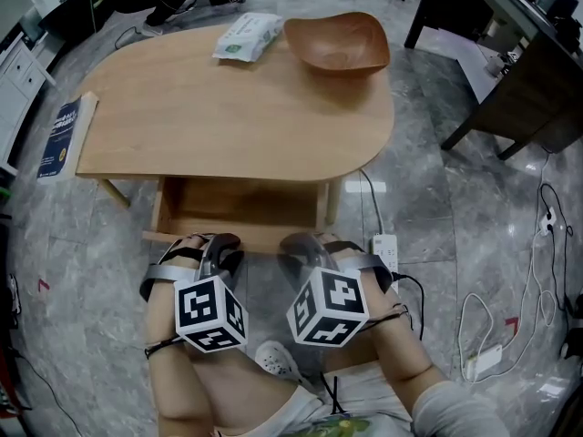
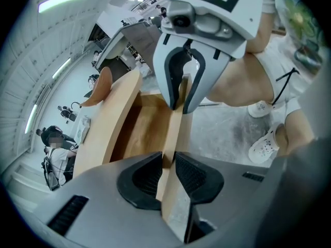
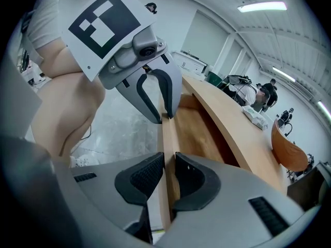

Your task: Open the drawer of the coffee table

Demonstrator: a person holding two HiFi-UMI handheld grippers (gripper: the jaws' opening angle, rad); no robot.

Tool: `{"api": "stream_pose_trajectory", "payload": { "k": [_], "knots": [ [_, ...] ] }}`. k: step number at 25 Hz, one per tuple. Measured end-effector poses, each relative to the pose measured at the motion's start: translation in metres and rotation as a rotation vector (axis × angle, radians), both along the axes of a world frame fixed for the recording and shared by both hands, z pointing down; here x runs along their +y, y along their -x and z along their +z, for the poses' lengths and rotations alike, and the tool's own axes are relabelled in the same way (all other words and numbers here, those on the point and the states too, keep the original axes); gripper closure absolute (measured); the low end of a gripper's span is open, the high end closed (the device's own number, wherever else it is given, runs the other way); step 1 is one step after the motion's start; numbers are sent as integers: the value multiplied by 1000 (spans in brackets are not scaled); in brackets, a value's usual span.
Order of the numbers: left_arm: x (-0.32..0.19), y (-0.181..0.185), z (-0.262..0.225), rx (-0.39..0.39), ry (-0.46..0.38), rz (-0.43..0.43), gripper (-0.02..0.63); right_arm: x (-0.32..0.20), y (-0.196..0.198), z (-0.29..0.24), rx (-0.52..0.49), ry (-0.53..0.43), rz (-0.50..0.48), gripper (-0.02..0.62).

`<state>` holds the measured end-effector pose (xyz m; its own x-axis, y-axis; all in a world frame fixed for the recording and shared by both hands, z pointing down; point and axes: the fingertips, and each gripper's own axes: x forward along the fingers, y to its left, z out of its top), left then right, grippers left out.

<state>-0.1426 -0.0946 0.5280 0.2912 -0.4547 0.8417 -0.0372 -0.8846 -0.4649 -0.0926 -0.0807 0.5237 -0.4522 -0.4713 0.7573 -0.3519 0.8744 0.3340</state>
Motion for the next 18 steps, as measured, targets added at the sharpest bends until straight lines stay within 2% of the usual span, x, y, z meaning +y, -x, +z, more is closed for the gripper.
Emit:
{"api": "stream_pose_trajectory", "payload": {
  "k": [5,18],
  "knots": [
    [2,0,0,17,1,0,520,1,0,0,3,0,-7,515],
    [16,2,2,-3,64,29,525,17,3,3,5,60,-62,520]
  ]
}}
